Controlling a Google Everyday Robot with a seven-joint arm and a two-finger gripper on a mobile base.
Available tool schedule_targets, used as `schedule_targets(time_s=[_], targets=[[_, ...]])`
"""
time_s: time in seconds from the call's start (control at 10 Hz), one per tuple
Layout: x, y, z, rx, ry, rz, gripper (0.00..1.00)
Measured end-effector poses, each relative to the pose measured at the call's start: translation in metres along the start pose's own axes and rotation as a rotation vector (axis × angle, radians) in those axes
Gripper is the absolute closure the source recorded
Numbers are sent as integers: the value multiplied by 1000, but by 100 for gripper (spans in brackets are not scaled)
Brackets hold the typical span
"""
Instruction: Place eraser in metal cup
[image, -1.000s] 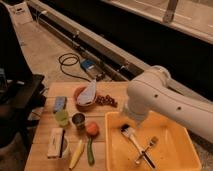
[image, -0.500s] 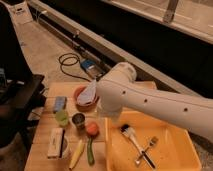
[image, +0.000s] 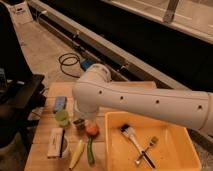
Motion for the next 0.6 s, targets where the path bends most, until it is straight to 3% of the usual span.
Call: schedule_targets(time_s=[0.3,0.6], targets=[[0,-1,0,1,-1,-1,35],[-5,-22,13,-4,-18,-68,35]])
